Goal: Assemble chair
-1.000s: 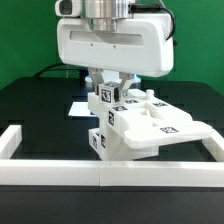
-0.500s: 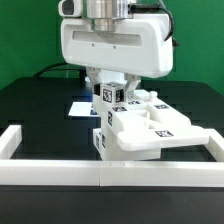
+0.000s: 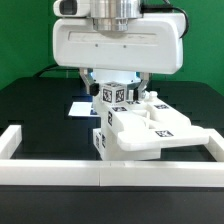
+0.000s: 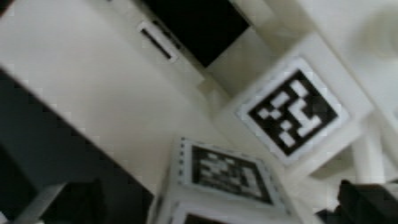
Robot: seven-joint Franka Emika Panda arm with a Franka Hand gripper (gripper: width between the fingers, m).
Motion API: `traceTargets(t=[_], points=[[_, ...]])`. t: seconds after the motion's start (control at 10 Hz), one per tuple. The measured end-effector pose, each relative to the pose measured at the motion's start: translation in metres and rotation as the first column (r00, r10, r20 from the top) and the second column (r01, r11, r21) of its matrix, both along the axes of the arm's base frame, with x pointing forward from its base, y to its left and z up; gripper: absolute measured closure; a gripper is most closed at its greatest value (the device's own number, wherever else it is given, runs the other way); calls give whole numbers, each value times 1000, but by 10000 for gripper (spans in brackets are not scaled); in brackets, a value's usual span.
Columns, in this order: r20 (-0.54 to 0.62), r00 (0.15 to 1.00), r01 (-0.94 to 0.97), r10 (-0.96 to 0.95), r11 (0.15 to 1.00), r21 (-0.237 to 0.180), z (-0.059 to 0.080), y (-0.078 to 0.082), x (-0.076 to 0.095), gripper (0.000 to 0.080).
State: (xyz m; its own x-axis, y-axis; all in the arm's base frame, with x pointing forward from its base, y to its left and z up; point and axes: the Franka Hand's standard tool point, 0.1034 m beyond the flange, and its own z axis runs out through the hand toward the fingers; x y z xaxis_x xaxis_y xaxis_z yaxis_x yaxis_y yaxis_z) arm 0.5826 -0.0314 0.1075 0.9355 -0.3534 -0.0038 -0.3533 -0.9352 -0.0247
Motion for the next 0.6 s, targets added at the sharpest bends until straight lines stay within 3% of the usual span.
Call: traceTargets(t=[0.6], points=[[7, 901, -433, 433, 901, -6, -1, -1, 0, 151]])
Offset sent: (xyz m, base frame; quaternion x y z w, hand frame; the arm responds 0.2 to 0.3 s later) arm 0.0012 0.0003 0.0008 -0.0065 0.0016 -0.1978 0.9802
